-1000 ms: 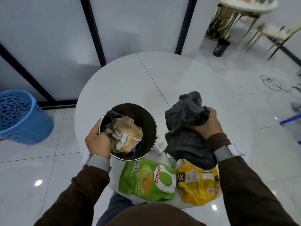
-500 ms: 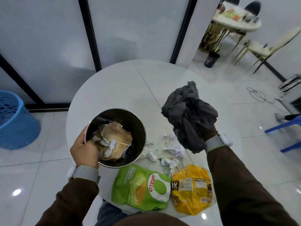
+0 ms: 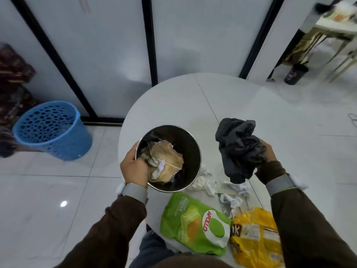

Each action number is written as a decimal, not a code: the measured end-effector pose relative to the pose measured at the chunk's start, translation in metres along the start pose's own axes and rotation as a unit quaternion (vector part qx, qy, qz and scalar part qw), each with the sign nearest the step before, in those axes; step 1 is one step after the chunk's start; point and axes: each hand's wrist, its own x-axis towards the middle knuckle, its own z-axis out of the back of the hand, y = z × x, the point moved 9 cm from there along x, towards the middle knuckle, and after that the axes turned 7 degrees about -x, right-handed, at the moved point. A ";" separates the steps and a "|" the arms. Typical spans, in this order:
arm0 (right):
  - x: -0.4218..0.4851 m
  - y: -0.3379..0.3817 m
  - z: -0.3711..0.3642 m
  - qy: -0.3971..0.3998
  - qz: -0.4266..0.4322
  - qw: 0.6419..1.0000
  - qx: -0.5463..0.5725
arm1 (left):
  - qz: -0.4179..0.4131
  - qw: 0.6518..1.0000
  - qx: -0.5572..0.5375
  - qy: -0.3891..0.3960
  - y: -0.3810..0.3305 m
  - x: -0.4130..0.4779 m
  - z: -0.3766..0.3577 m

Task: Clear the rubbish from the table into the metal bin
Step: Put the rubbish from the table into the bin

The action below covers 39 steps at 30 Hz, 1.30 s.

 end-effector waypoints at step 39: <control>-0.076 0.135 -0.118 0.065 0.321 0.935 -0.138 | -0.054 0.996 0.020 0.063 -0.037 -0.028 -0.049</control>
